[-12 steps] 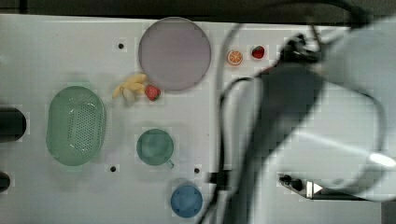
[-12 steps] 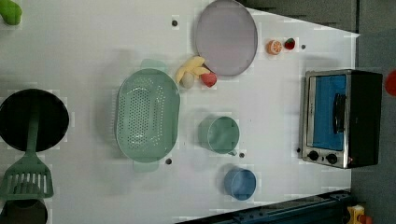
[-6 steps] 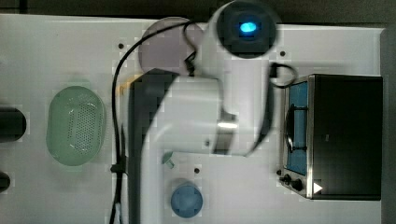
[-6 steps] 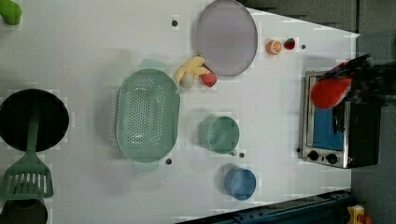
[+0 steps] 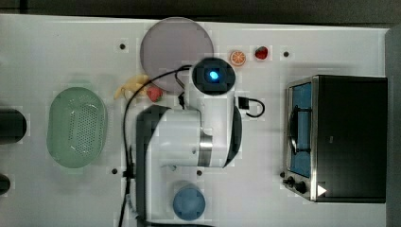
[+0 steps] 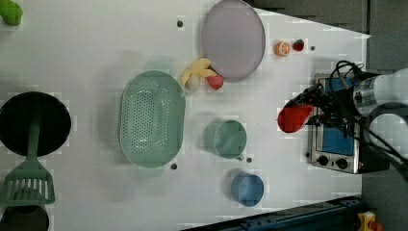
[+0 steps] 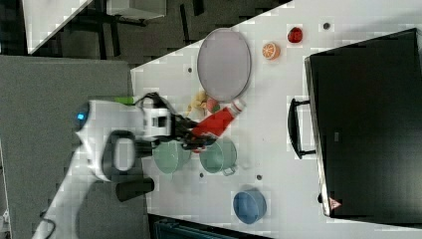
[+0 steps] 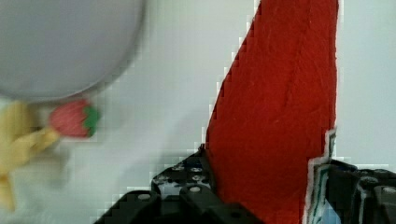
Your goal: Pick Ketchup from oven and place it on table.
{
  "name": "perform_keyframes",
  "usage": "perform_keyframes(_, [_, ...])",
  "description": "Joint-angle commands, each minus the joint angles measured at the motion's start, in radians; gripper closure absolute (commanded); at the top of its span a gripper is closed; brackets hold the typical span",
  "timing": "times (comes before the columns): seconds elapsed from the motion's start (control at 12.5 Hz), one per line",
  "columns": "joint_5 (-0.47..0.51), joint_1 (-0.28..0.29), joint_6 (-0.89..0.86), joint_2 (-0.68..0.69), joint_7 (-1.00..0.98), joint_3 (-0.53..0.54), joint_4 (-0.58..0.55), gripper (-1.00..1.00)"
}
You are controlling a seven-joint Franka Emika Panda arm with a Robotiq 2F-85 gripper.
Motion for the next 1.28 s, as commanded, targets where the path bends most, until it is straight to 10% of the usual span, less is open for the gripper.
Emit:
perform_keyframes(0.08, [-0.019,-0.03,0.192,0.024,0.031,-0.039,-0.091,-0.29])
perform_keyframes(0.48, [-0.018,-0.015,0.35,0.166,0.031,-0.02,-0.13,-0.34])
perform_keyframes(0.72, [-0.017,-0.013,0.385,0.207,0.031,-0.017,-0.127,-1.0])
perform_keyframes(1.28, [-0.018,-0.012,0.224,-0.032,0.031,-0.017,0.026,-1.0])
